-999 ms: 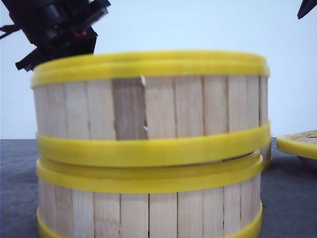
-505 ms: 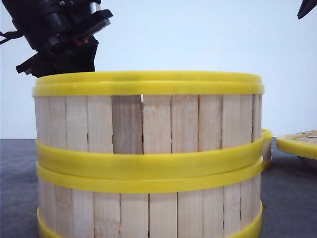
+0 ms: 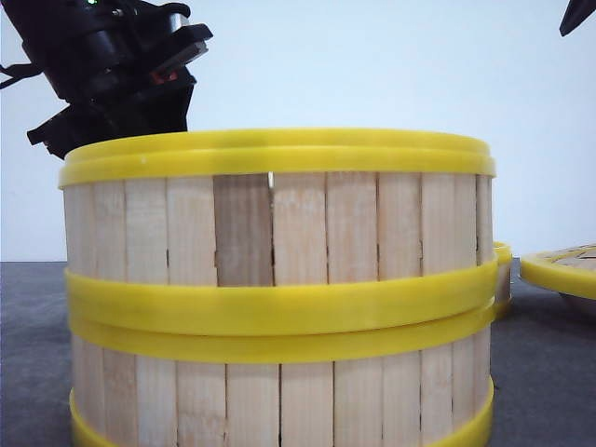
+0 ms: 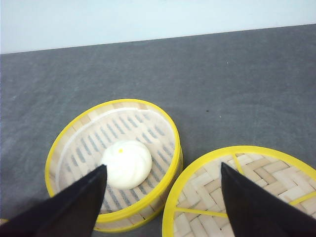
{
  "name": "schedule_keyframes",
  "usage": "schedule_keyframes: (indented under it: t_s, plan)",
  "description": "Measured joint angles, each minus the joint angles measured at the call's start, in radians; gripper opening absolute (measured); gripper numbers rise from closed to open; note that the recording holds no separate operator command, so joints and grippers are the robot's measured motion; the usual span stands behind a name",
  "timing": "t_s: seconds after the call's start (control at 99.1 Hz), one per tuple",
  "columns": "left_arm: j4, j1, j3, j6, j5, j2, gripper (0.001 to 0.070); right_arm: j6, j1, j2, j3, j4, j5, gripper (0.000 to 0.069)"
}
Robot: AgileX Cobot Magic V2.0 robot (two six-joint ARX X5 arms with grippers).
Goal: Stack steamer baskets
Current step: 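Move the right gripper to the rim of another bun basket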
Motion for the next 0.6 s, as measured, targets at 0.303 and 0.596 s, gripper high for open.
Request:
schedule_keyframes:
  t_s: [0.303, 0.596]
  plan:
    - [0.124, 0.018, 0.0, -0.014, -0.001, -0.2, 0.0239, 0.0, 0.0, 0.068, 0.01, 0.037, -0.052, 0.0451]
    - [0.114, 0.019, 0.0, -0.043, -0.089, -0.552, 0.024, -0.002, 0.003, 0.319, 0.118, 0.045, -0.057, 0.0451]
